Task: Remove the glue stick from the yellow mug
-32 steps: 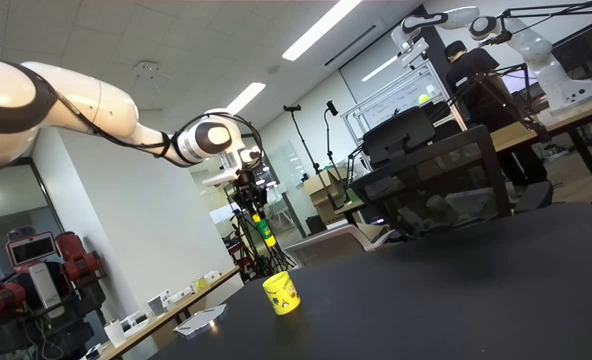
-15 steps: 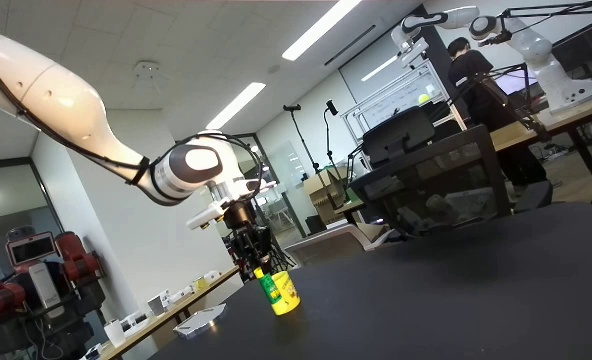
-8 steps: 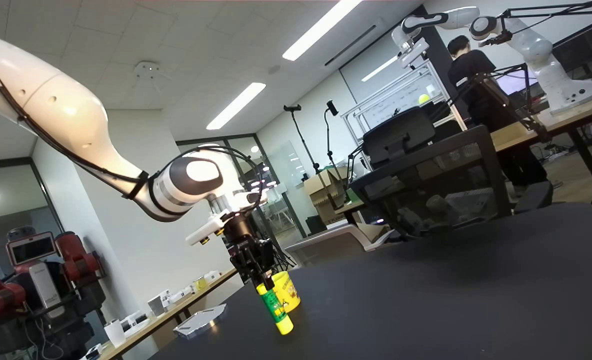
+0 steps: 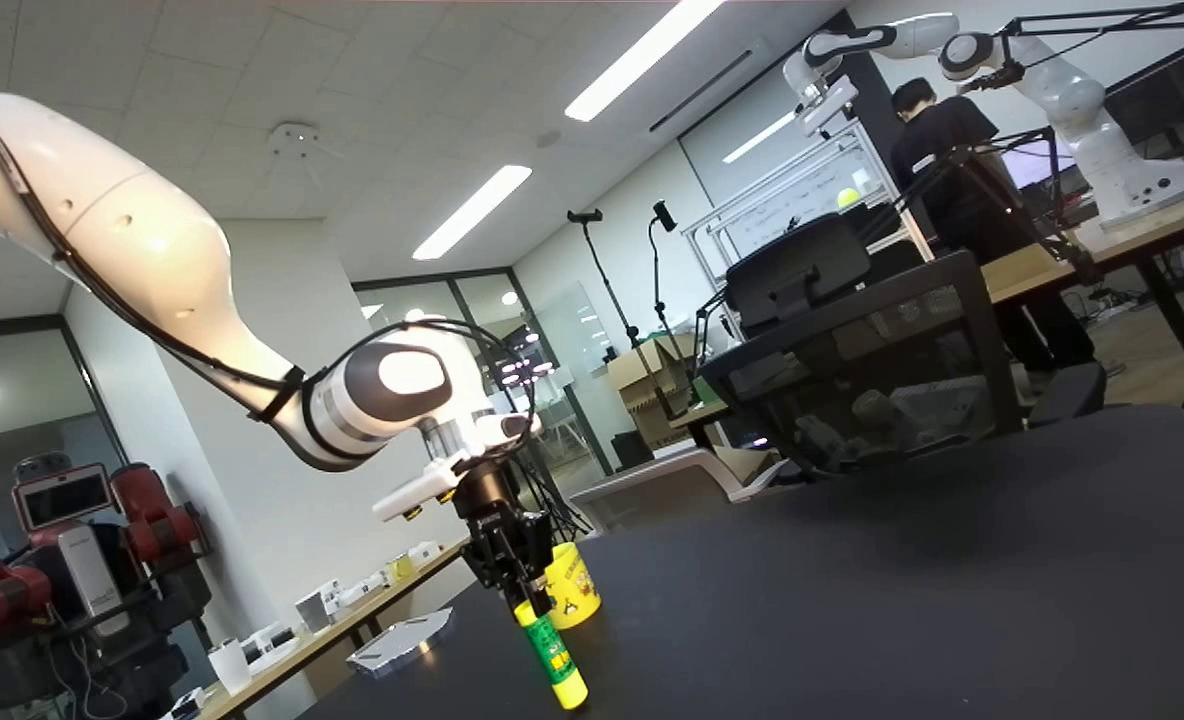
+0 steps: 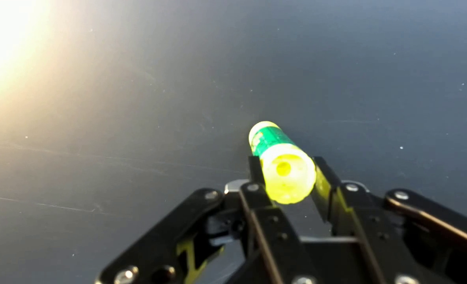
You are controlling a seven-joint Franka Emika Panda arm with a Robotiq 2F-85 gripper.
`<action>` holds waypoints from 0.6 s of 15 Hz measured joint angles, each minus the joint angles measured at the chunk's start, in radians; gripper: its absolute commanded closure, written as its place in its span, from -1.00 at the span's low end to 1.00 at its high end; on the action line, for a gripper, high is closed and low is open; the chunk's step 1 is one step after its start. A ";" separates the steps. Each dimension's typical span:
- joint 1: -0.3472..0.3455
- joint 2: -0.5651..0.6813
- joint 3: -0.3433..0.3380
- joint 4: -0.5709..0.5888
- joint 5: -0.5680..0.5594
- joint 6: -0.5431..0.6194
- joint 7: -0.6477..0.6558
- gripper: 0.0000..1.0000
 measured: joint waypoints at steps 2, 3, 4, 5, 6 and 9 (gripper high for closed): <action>-0.003 0.010 0.004 -0.006 0.003 0.026 -0.014 -0.17; -0.004 0.010 0.005 -0.006 0.006 0.032 -0.022 -0.19; -0.004 0.010 0.006 -0.007 0.015 0.035 -0.029 -0.28; -0.006 0.010 0.007 -0.007 0.021 0.035 -0.036 -0.43; -0.007 0.009 0.009 -0.007 0.031 0.036 -0.043 -0.57; -0.010 -0.012 0.016 -0.007 0.056 0.043 -0.057 -0.96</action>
